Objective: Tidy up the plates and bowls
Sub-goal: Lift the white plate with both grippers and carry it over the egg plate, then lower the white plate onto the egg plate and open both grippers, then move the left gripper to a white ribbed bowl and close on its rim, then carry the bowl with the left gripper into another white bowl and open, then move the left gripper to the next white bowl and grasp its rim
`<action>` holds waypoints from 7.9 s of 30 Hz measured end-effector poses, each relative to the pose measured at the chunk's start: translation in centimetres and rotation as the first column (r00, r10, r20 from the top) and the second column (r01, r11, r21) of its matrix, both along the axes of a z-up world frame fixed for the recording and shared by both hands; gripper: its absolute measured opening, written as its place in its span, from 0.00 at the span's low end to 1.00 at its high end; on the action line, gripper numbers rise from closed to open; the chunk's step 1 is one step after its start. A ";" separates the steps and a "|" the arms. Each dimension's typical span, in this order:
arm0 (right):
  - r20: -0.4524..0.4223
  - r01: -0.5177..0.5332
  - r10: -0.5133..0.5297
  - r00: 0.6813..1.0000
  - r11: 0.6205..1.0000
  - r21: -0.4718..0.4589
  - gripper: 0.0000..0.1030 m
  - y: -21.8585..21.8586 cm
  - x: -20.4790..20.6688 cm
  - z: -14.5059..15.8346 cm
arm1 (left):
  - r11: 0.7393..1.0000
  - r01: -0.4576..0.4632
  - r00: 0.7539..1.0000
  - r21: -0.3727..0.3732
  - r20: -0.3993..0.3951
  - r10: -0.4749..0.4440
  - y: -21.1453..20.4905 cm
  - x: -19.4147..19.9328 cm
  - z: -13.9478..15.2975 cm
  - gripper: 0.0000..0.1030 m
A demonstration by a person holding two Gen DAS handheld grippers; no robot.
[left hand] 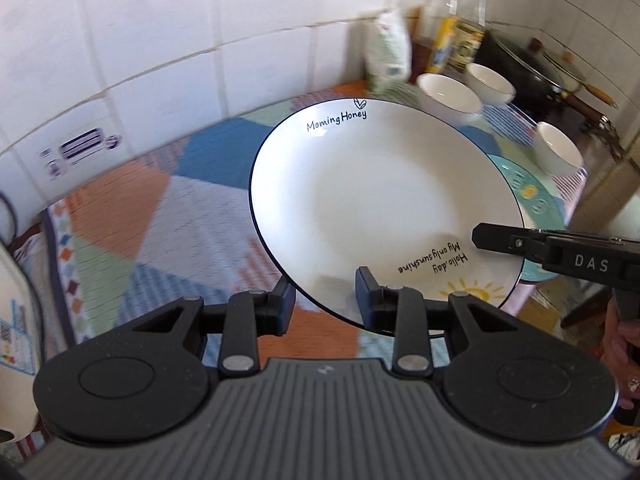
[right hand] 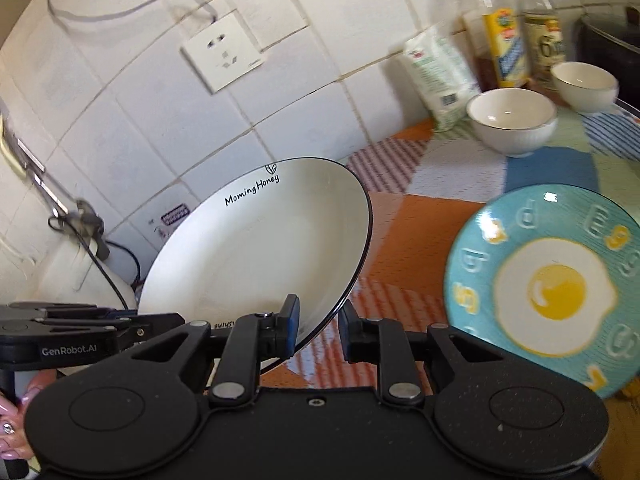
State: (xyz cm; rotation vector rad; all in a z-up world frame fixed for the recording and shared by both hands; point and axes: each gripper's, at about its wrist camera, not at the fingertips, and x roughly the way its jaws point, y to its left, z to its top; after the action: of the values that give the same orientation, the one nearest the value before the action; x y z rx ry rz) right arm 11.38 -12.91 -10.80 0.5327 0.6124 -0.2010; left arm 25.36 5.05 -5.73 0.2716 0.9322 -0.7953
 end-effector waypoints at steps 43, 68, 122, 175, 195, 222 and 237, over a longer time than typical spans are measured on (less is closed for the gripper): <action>-0.165 0.169 -0.165 0.972 0.986 0.009 0.25 -15.4 -9.4 -2.7 | 0.994 0.095 0.953 0.053 -0.293 -0.076 -17.2 -5.5 -6.1 0.30; -0.419 -0.051 -0.101 0.902 0.940 -0.336 0.38 -13.2 -4.8 -1.2 | 0.989 0.023 0.921 0.147 -0.388 0.036 -18.7 -5.1 -7.2 0.29; -0.095 -0.050 0.010 0.995 0.908 -0.417 0.86 -21.0 0.6 3.5 | 0.997 -0.036 0.997 0.066 -0.060 0.040 -26.1 6.3 2.3 0.77; -0.231 -0.292 0.216 0.949 0.881 -0.372 0.94 -19.4 17.7 -0.8 | 1.000 0.001 0.999 0.023 -0.054 0.000 -25.6 15.6 -5.5 0.16; -0.393 -0.436 0.281 0.875 0.811 -0.390 0.95 -14.8 22.4 -2.3 | 0.988 -0.135 0.980 0.072 -0.137 0.144 -22.7 18.1 -9.0 0.18; 0.021 0.015 -0.006 1.000 0.886 -0.464 0.95 -20.3 -1.1 6.4 | 0.974 0.078 0.997 0.213 -0.001 -0.079 -27.3 6.2 1.5 0.53; -0.039 0.112 -0.142 0.989 0.898 -0.425 0.95 -28.5 -9.3 4.7 | 0.948 0.129 0.991 0.291 -0.019 -0.129 -34.8 -1.6 0.9 0.67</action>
State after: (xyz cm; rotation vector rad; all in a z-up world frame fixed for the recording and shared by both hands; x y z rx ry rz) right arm 2.06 -41.38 -6.15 0.1441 0.5804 -0.4669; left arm 23.71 -29.71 -4.85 0.5962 1.0398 -0.7753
